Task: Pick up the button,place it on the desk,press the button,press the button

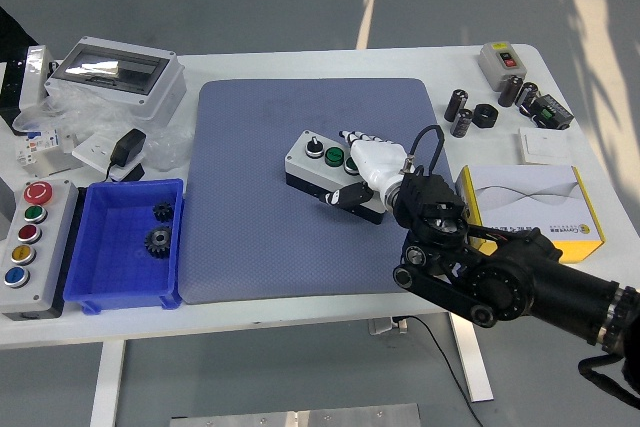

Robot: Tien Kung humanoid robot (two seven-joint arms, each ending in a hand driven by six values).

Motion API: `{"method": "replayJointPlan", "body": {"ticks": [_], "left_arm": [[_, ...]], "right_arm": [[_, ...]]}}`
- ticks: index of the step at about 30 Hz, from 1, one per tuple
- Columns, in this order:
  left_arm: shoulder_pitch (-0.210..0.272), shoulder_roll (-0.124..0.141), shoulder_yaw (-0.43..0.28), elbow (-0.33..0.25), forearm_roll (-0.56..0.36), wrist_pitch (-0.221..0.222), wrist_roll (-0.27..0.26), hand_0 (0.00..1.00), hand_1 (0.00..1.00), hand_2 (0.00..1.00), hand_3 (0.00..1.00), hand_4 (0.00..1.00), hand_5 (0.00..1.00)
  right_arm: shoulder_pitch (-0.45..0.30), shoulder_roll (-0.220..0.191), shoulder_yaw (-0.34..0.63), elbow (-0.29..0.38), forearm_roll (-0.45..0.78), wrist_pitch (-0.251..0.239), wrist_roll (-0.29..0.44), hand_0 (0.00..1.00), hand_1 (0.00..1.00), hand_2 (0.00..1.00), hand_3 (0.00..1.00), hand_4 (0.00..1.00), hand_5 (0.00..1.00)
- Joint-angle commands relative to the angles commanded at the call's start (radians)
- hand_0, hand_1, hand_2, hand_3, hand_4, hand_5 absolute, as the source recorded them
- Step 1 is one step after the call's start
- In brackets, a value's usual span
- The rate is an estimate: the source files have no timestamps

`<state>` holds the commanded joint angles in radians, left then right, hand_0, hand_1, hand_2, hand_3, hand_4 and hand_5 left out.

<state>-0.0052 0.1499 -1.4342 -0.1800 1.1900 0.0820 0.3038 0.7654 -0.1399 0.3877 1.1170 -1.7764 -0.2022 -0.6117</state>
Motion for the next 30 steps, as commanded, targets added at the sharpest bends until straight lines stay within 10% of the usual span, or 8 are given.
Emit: {"method": "replayJointPlan", "body": {"ticks": [5,6,30], "left_arm": [[-0.001,0.001,0.000,0.000,-0.001,0.000,0.001,0.625,0.586,0.548,0.615,0.638,0.204],[-0.001,0.001,0.000,0.000,-0.001,0.000,0.001,0.625,0.586,0.547,0.616,0.638,0.205],[-0.002,0.001,0.005,0.000,-0.003,-0.002,-0.005,0.625,0.586,0.547,0.615,0.634,0.200]], "right_arm": [[0.005,0.003,-0.010,-0.009,0.009,-0.010,0.003,0.758,0.863,0.896,0.998,0.993,0.476],[0.005,0.004,-0.012,-0.011,0.011,-0.012,0.004,0.389,0.646,0.703,0.920,0.944,0.396],[0.012,0.014,-0.059,-0.046,0.017,-0.076,0.015,0.266,0.488,0.556,0.753,0.732,0.209]]}}
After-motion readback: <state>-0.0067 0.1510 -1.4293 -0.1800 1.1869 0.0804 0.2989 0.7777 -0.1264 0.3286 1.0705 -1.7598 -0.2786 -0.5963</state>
